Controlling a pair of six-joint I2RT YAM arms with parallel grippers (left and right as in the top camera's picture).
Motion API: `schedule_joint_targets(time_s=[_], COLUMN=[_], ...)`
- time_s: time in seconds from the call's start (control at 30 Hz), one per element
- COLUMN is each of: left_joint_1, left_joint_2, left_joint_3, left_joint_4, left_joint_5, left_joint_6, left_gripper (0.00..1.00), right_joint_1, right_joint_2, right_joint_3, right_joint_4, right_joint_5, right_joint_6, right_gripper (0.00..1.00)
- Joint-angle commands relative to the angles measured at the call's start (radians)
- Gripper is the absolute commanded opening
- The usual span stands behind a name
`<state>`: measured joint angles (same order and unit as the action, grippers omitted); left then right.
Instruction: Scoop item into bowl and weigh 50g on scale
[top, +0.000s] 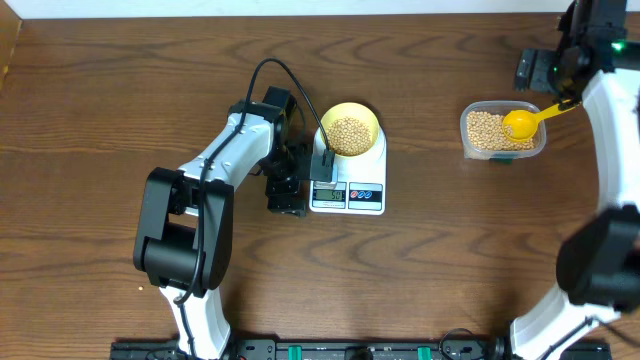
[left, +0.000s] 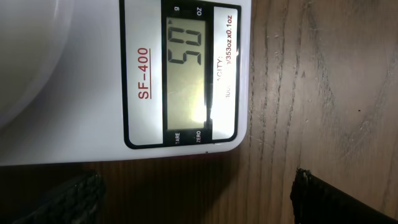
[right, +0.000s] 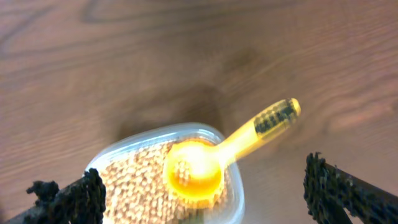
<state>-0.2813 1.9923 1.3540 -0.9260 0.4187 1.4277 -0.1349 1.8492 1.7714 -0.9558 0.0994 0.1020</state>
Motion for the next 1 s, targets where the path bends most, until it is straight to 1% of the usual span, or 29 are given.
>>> schedule_joint_targets(time_s=[0.0,0.13,0.2,0.27,0.33,0.6,0.77,0.97], left_joint_1=[0.003,0.003,0.003,0.003,0.003,0.003,0.003,0.003], left_joint_2=[0.016,0.016,0.016,0.016,0.016,0.016,0.016,0.016], left_joint_3=[-0.01,-0.01,-0.01,-0.01,-0.01,-0.01,-0.01,-0.01], left_joint_4=[-0.003,-0.003,-0.003,-0.003,-0.003,-0.003,-0.003,-0.003], left_joint_5=[-0.002,-0.002,-0.001,-0.001,-0.002,-0.001,-0.002,-0.001], left_joint_6=[-0.008,-0.008,-0.008,-0.008,-0.008,-0.008,-0.008,-0.008], left_gripper=[0.98,0.98,0.97,0.98,0.98,0.98,0.97,0.97], right_joint_1=[0.023,0.032,0.032,0.032,0.032,0.058,0.061,0.066], right_joint_2=[-0.164,-0.274,-0.314,-0.363,-0.432,-0.798,-0.972,-1.118], right_joint_3=[0.002,-0.002,-0.016,-0.067,-0.159,-0.67,-0.888,-1.062], right_joint_4=[-0.008,-0.056,-0.07,-0.05,0.006,0.304,0.438,0.57], right_joint_5=[-0.029,-0.045,-0.045,-0.045,-0.045,-0.058,-0.07,-0.106], right_joint_6=[0.016,0.011,-0.018,-0.056,-0.081,-0.081,-0.082,-0.081], right_gripper=[0.99,0.99,0.99,0.99,0.99,0.99,0.99,0.99])
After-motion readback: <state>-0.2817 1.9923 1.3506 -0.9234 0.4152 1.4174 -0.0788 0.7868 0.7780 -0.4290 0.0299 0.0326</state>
